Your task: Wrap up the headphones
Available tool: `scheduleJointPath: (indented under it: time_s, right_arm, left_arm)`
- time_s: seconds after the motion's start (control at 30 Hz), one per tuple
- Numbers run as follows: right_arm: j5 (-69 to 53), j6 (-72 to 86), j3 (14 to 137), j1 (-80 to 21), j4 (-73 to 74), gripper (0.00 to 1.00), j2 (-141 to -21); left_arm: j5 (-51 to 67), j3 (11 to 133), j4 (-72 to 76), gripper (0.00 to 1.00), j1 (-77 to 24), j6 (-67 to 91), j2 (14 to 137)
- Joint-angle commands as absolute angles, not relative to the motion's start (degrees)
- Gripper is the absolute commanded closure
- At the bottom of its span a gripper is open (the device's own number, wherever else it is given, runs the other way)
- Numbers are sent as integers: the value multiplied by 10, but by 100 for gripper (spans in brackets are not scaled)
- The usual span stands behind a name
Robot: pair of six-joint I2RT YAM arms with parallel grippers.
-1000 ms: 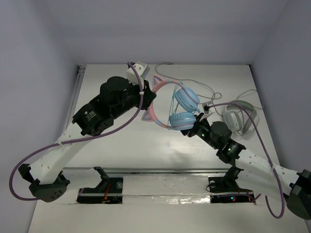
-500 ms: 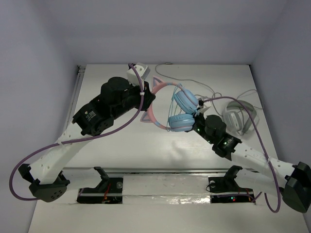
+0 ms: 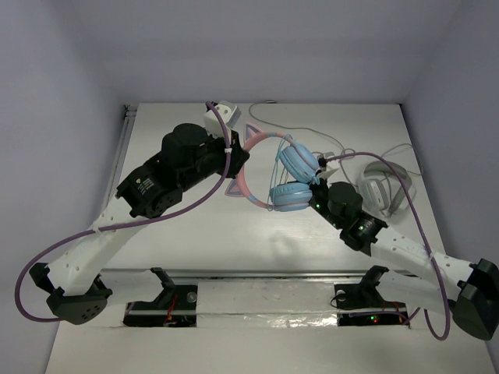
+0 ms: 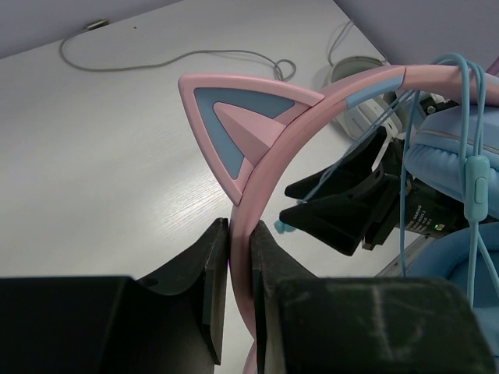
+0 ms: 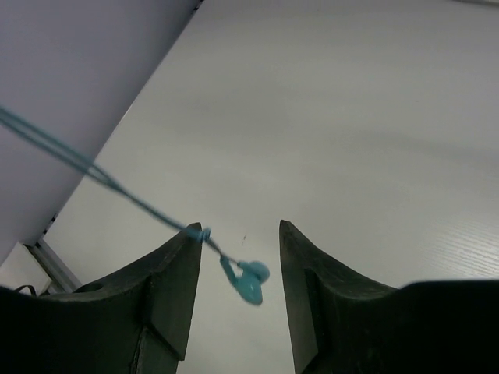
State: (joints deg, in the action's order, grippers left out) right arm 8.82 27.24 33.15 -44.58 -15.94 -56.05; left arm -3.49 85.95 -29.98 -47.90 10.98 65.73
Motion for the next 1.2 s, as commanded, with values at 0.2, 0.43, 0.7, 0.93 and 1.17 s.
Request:
scheduleJointPath:
  time_s: [0.2, 0.43, 0.7, 0.93, 1.17]
  right_arm:
    - [97, 255, 370, -441, -183, 65, -581]
    - [58, 282, 344, -441, -211, 71, -587]
    - [5, 359, 305, -441, -300, 100, -601]
    - [-70, 496, 241, -441, -408, 100, -605]
    - [-63, 565, 197, -441, -412, 98, -562]
  left_arm:
    - [-25, 886, -253, 100, -481, 125, 633]
    - [-28, 885, -240, 100, -481, 126, 637]
    - [-65, 847, -163, 100, -481, 158, 640]
    - [-194, 767, -25, 100, -475, 198, 684]
    - [-262, 797, 44, 100, -461, 196, 776]
